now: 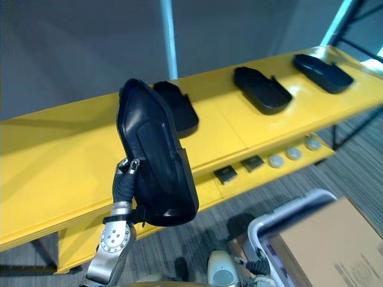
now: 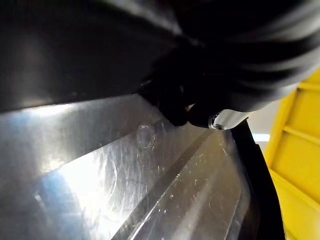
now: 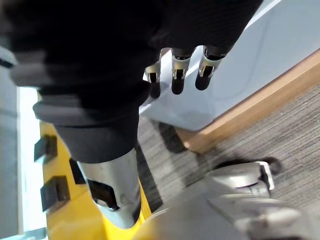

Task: Walk over and take plastic housings, then place them on the shelf

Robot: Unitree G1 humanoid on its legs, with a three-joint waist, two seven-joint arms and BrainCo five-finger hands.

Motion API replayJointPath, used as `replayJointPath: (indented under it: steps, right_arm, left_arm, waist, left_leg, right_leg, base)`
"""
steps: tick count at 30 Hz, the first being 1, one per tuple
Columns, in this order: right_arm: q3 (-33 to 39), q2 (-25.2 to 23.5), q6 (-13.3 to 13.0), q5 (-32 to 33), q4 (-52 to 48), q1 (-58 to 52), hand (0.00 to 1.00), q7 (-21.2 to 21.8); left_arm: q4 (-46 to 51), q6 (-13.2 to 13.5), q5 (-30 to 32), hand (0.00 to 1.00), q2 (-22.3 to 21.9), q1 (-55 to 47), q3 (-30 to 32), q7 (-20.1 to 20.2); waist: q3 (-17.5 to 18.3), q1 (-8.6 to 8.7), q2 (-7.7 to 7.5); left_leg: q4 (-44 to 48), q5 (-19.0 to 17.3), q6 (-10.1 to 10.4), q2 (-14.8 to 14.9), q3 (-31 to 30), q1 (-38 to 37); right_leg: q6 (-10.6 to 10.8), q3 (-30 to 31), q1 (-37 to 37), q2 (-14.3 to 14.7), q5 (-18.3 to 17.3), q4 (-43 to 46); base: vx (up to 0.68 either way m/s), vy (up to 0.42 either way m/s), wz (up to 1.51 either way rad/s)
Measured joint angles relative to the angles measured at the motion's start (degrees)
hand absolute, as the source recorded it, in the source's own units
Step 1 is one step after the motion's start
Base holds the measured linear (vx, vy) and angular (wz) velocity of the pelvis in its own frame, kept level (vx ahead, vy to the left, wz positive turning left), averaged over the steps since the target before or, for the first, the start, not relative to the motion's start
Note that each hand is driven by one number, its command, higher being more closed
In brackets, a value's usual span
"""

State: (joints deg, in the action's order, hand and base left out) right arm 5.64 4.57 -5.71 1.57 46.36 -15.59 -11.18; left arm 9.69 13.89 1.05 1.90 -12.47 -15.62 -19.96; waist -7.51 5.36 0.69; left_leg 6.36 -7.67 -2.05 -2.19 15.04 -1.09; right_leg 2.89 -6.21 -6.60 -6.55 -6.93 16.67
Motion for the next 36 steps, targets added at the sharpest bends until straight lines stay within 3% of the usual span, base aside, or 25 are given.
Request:
replayJointPath:
  steps: [2,10,13,14,15,16,17,18,19,20,21,22,23,24,25,27,28,29,30,31,32,33,34,35,36]
  right_arm:
    - [-0.84,-0.02,0.01,-0.05,-1.55,0.08,0.00,-0.03]
    - [-3.54,-0.70,-0.43,-1.15,-3.95,0.39,0.00,-0.16]
    - [-3.82,-1.00,-0.49,-1.21,-3.93,0.41,0.00,-0.42]
    - [-3.81,-1.29,-0.53,-1.22,-3.58,0.49,0.00,-0.98]
    - [-3.65,-1.33,-0.72,-1.23,-2.89,0.93,0.00,-1.15]
    - [-3.64,-1.22,-0.65,-1.35,-1.80,1.70,0.00,-1.17]
    - [-3.56,-0.93,-0.41,-1.68,0.62,3.33,0.00,-1.25]
    - [-3.36,-0.77,-0.41,-2.00,1.87,3.98,0.00,-1.33]
    - [-3.36,-0.67,-0.39,-2.10,2.12,3.89,0.00,-1.37]
    - [-3.36,-0.49,-0.37,-2.16,2.67,3.77,0.00,-1.36]
    - [-3.08,0.06,-0.28,-2.15,3.23,3.48,0.00,-1.35]
    - [-3.03,0.56,-0.28,-2.16,3.42,3.32,0.00,-1.36]
    - [-1.49,1.60,-0.20,-2.15,3.87,2.86,0.00,-1.35]
    - [-0.92,1.84,0.14,-2.14,4.50,2.87,0.00,-1.35]
    - [-0.09,0.28,0.47,-2.05,5.87,2.81,0.00,-1.45]
    - [0.57,-1.37,0.71,-2.08,6.81,2.73,0.00,-1.56]
    - [0.59,-1.92,0.71,-2.14,6.91,2.78,0.00,-1.49]
    - [0.53,-2.02,0.71,-2.14,6.89,2.88,0.00,-1.39]
    - [0.24,-1.97,0.70,-2.15,6.85,3.13,0.00,-1.35]
    - [0.05,-1.72,0.69,-2.14,6.90,3.68,0.00,-1.36]
    - [-0.37,-0.63,0.67,-2.13,6.85,5.02,0.00,-1.28]
    - [-1.26,0.20,0.72,-2.11,6.77,6.87,0.00,-1.13]
    - [-1.35,0.24,0.68,-2.11,6.74,6.84,0.00,-1.11]
    - [-1.52,0.12,0.62,-1.97,6.74,5.88,0.00,-0.88]
    - [-1.56,0.11,0.62,-1.89,6.73,5.58,0.00,-0.85]
  left_arm:
    - [0.01,0.00,-0.20,1.00,-1.02,-0.38,-0.29,0.23]
    - [-0.29,-0.02,-0.32,1.00,0.13,-1.91,-1.28,1.30]
    - [-0.28,-0.09,-0.31,1.00,0.66,-1.21,-2.08,1.15]
    - [-0.28,-0.12,-0.30,1.00,0.53,-0.76,-2.81,1.06]
    - [-0.29,-0.15,-0.32,1.00,0.59,-0.27,-2.84,1.03]
    - [-0.33,-0.14,-0.32,1.00,0.60,0.09,-2.83,1.06]
    - [-0.70,-0.15,-0.40,1.00,0.71,0.40,-2.75,1.03]
    - [-1.39,-0.15,-0.46,1.00,0.66,0.41,-2.74,1.01]
    - [-1.64,-0.18,-0.49,1.00,0.63,0.36,-2.77,1.00]
    - [-1.80,-0.17,-0.68,1.00,0.55,0.24,-2.81,0.99]
    - [-1.79,-0.08,-0.88,1.00,0.36,0.32,-2.99,1.00]
    - [-1.80,0.00,-0.99,1.00,0.16,0.52,-3.13,1.01]
    - [-1.93,0.02,-1.56,1.00,-0.97,1.64,-4.18,1.00]
    - [-2.20,0.03,-1.72,1.00,-1.32,2.23,-4.65,1.00]
    - [-2.32,0.09,-2.17,1.00,-0.18,3.39,-5.47,1.01]
    - [-2.44,0.14,-2.91,1.00,2.25,3.52,-4.92,0.55]
    - [-2.50,0.14,-2.89,1.00,3.62,3.92,-4.79,0.20]
    - [-2.67,0.14,-2.88,1.00,4.11,3.91,-4.76,-0.02]
    - [-3.48,0.13,-2.87,1.00,4.39,3.97,-4.57,-0.13]
    - [-4.03,0.10,-2.83,1.00,4.40,3.86,-4.19,-0.20]
    - [-4.84,0.07,-2.79,1.00,4.49,3.66,-3.44,-0.19]
    - [-5.14,0.09,-2.64,1.00,4.46,3.62,-2.41,-0.06]
    - [-5.36,0.07,-2.65,1.00,4.44,3.71,-2.31,-0.07]
    - [-5.56,0.07,-2.53,1.00,3.97,3.70,-2.41,0.04]
    - [-5.55,0.08,-2.50,1.00,3.65,3.88,-2.54,0.09]
  waist:
    - [0.34,-1.01,-0.14]
    - [3.29,-1.77,-1.33]
    - [3.23,-2.37,-2.56]
    - [3.37,-2.57,-3.29]
    - [3.27,-2.88,-3.03]
    - [3.27,-2.91,-2.95]
    - [3.13,-2.94,-3.21]
    - [3.06,-2.62,-3.61]
    - [3.03,-2.23,-3.70]
    - [2.87,-1.30,-4.03]
    - [3.69,-0.31,-2.69]
    - [4.20,0.28,-1.81]
    - [4.80,0.57,0.49]
    - [4.96,0.51,0.75]
    - [5.09,1.32,-1.27]
    - [4.97,1.51,-3.28]
    - [4.75,1.24,-4.49]
    - [4.72,0.79,-4.73]
    - [4.74,0.08,-4.72]
    - [4.69,-0.10,-4.45]
    - [4.76,-0.17,-3.36]
    - [3.74,0.42,-2.60]
    - [3.31,0.89,-2.49]
    - [3.07,1.69,-2.08]
    - [2.96,1.97,-1.88]
  left_leg:
    - [-0.23,0.47,0.61,0.72,-0.03,-1.27]
    - [-3.64,0.95,1.33,1.35,-0.95,-5.48]
    - [0.91,0.94,1.35,1.19,-1.30,-2.34]
    - [4.86,-0.30,2.55,1.61,-0.71,0.28]
    - [8.18,-3.33,2.72,3.71,2.27,2.21]
    - [11.91,-5.20,1.01,6.28,5.62,3.59]
    - [19.16,-7.56,-0.15,11.17,9.08,5.47]
    - [23.97,-8.08,0.05,15.12,9.72,5.85]
    - [25.11,-8.15,0.46,16.80,9.58,5.50]
    - [25.34,-7.66,1.52,18.93,8.77,4.79]
    - [22.41,-5.85,4.05,21.54,7.37,3.97]
    - [20.46,-4.15,4.55,22.47,6.55,3.75]
    - [15.62,-0.28,7.65,23.28,3.65,3.44]
    - [14.05,-1.85,10.37,21.65,2.33,3.21]
    - [12.23,-3.28,12.16,17.86,1.77,3.50]
    - [16.16,-4.56,11.01,16.05,-0.20,6.96]
    - [21.23,-7.32,10.19,16.17,-0.89,10.11]
    - [22.88,-8.33,9.76,16.31,-0.58,10.85]
    - [24.30,-9.32,9.20,16.48,0.49,11.41]
    - [24.33,-9.59,8.85,16.52,1.89,11.56]
    - [21.91,-9.48,7.08,16.08,5.24,10.78]
    - [18.32,-7.83,5.26,14.88,8.05,8.84]
    - [16.64,-6.95,4.69,14.45,8.51,7.69]
    - [13.48,-5.81,3.77,12.75,9.03,5.93]
    - [12.67,-5.49,3.54,12.18,9.00,5.55]
  right_leg:
    - [-0.21,-0.61,2.33,0.75,0.04,-2.05]
    - [-1.13,-2.03,9.03,2.20,0.97,-8.19]
    - [-1.07,-4.13,9.13,1.22,1.05,-8.35]
    - [-1.52,-5.61,8.45,0.42,1.38,-8.38]
    - [-1.78,-6.30,7.87,0.58,1.58,-8.35]
    - [-1.78,-6.60,7.30,0.70,1.57,-8.24]
    - [-1.78,-6.81,6.72,0.18,1.57,-7.76]
    - [-1.66,-6.92,6.22,-1.46,1.63,-6.84]
    - [-1.27,-7.00,6.22,-2.37,1.81,-6.58]
    - [-0.44,-7.13,6.16,-3.75,2.23,-6.38]
    - [2.10,-7.16,4.97,-5.80,2.50,-5.68]
    - [3.44,-7.27,4.25,-6.59,2.64,-5.35]
    - [6.37,-7.91,2.57,-7.75,2.94,-4.39]
    - [6.95,-7.89,2.30,-8.51,3.29,-4.44]
    - [7.74,-8.74,3.15,-11.92,5.21,-6.24]
    - [5.57,-10.56,4.36,-13.30,9.10,-9.72]
    - [5.68,-10.80,4.09,-13.40,11.39,-10.61]
    - [5.18,-10.17,3.49,-13.40,11.98,-10.63]
    - [3.20,-8.71,2.04,-13.36,13.61,-10.27]
    - [0.50,-8.02,0.39,-13.35,15.62,-9.69]
    - [-6.90,-7.90,-2.77,-12.99,21.72,-10.45]
    - [-5.86,-6.96,-5.93,-12.26,18.08,-3.35]
    - [-3.39,-5.94,-6.63,-11.07,14.13,1.35]
    - [-1.18,-3.68,-6.37,-6.39,4.68,7.85]
    - [-0.83,-2.50,-5.92,-4.17,1.95,8.60]
  base:
    - [0.22,-0.079,0.15]
    - [0.13,-0.022,0.09]
    - [-0.03,0.007,0.35]
    - [-0.06,0.002,0.59]
    - [-0.07,0.014,0.46]
    - [-0.09,0.029,0.20]
    - [-0.14,0.112,0.15]
    - [-0.12,0.103,0.15]
    - [-0.10,0.202,0.21]
    - [-0.10,0.337,0.25]
    - [-0.11,0.431,0.26]
    - [-0.12,0.524,0.34]
    - [-0.09,0.411,0.32]
    - [-0.11,0.657,0.74]
    - [-0.09,0.522,0.65]
    - [-0.12,0.429,0.56]
    - [-0.14,0.329,0.17]
    - [-0.16,0.346,-0.27]
    - [-0.16,0.267,-0.57]
    - [-0.25,0.346,-0.98]
    - [-0.25,0.347,-1.11]
    - [-0.24,0.340,-0.97]
    - [-0.18,0.277,-0.61]
    - [-0.12,0.168,-0.23]
    - [-0.06,0.140,-0.12]
